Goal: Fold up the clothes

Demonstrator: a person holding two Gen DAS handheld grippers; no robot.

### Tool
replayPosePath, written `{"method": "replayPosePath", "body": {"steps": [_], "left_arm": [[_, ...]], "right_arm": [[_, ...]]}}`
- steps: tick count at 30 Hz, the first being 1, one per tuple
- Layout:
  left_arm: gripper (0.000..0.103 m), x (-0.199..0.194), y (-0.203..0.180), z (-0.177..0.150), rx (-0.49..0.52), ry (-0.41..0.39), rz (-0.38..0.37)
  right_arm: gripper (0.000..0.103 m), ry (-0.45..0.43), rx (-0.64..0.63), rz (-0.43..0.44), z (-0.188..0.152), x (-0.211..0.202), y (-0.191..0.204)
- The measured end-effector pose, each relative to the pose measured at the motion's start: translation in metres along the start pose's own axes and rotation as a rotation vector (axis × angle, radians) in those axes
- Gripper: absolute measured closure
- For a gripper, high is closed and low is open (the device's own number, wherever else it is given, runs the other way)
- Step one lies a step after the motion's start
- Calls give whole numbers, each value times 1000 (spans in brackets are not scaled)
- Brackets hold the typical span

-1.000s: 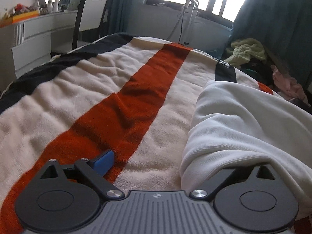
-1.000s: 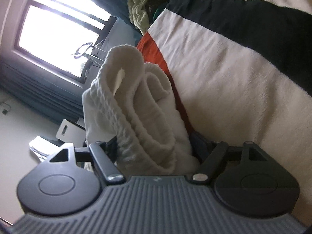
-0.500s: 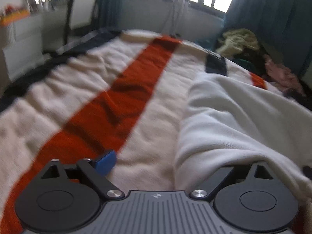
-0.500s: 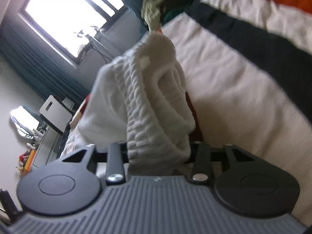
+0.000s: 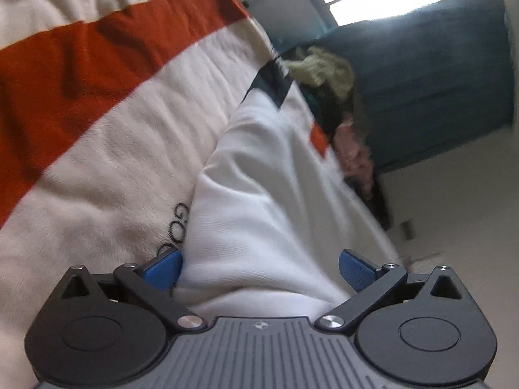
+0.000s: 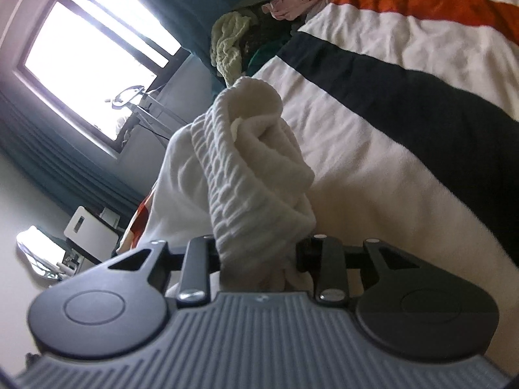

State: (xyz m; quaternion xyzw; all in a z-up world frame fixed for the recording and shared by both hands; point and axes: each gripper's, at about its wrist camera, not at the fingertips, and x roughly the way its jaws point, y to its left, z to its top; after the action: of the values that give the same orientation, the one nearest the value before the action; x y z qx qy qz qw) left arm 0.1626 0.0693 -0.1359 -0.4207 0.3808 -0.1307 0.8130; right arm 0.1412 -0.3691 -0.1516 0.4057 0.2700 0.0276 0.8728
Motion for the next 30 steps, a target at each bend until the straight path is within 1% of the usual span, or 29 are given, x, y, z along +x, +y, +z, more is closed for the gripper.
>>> {"method": "replayPosePath", "body": {"steps": [1, 2, 3, 4, 5, 6, 8, 10, 11, 12, 14, 17, 20, 22, 25, 28, 30], "left_arm": [[6, 3, 0, -1, 12, 2, 9], [12, 6, 0, -3, 23, 5, 18], [14, 8, 1, -4, 35, 7, 27], [21, 9, 0, -5, 44, 3, 37], [32, 8, 0, -6, 52, -5, 47], [36, 7, -1, -6, 65, -11, 60], [53, 4, -4, -7, 89, -29, 55], [63, 0, -9, -7, 113, -48, 43], [67, -3, -15, -6, 116, -62, 25], [68, -7, -22, -5, 116, -79, 0], [70, -15, -37, -2, 116, -112, -51], [71, -26, -60, 2, 115, -163, -126], [71, -16, -108, 9, 152, -194, -164], [71, 4, -144, 15, 171, -194, -180], [71, 44, -195, 22, 231, -179, -184], [71, 96, -242, 25, 297, -165, -201], [71, 133, -266, 24, 328, -151, -216]], "right_arm": [[68, 4, 6, -5, -2, 0, -1], [67, 9, 11, -11, -4, 0, -1], [67, 16, 21, -15, -5, 1, -3], [67, 21, 32, -17, -5, 2, -4], [67, 22, 31, -17, -5, 1, -3], [67, 23, 31, -17, -5, 1, -2], [67, 21, 19, -13, -4, 0, 2], [69, -17, -15, 18, -4, -8, 13], [69, -52, -36, 56, -4, -16, 20], [70, -89, -57, 95, -4, -24, 28], [70, -147, -96, 141, 0, -40, 44], [71, -233, -93, 216, 19, -66, 56], [71, -311, -99, 245, 49, -83, 59], [71, -356, -82, 249, 73, -90, 54], [71, -415, -49, 236, 110, -93, 37], [71, -465, 1, 215, 146, -89, 12], [71, -508, 24, 198, 162, -83, -8]]}}
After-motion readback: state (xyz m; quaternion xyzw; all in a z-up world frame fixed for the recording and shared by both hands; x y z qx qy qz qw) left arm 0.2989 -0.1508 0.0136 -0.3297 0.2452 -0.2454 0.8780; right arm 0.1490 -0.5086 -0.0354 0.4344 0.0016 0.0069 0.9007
